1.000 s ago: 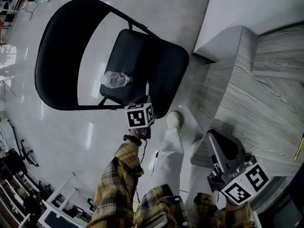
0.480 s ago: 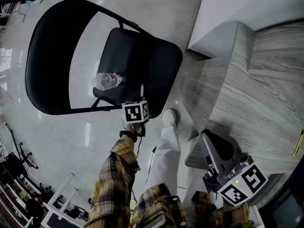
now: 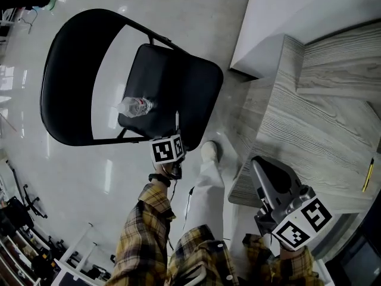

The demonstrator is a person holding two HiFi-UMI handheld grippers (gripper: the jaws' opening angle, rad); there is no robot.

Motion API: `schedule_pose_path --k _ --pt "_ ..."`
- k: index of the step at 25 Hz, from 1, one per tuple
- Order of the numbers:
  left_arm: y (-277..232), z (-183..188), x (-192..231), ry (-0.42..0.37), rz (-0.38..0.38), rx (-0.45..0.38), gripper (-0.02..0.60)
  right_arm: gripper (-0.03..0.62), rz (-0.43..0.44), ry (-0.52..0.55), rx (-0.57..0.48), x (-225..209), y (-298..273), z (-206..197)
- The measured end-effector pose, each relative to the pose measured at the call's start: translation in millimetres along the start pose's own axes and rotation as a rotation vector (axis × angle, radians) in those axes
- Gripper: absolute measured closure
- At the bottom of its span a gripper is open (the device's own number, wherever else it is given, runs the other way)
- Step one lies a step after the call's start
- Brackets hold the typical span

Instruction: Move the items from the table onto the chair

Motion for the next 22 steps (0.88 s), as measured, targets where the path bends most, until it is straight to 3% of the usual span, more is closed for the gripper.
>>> schedule_pose_path --k 4,12,17,22 --pt "47.6 5.1 -12.2 0.028 -0.056 -0.084 0.504 0.577 -0.01 0.023 -0.024 19.8 15.3 19.4" --pt "187.6 58.1 -47.7 0.018 -0.139 -0.356 0.561 0.577 0.001 0.125 -0.131 79.8 66.2 74.0" --pt "281.3 93.7 -93.7 -0.049 -0.199 -0.54 0.575 0.577 0.013 0.176 -0.214 103.2 105.6 95.7" --pt "366.1 103.9 -155.4 -0.121 -0.286 -0.673 0.575 0.577 0.026 0.193 -0.291 107.4 153.0 108.2"
Point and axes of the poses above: the fingertips, and each gripper's own axes: y backward along the fingers, x to its left, z out of its top, the point moved 6 cm from there along y, backward along the fingers, and after that the axes turned 3 degrees about z, right-handed, at the moved point
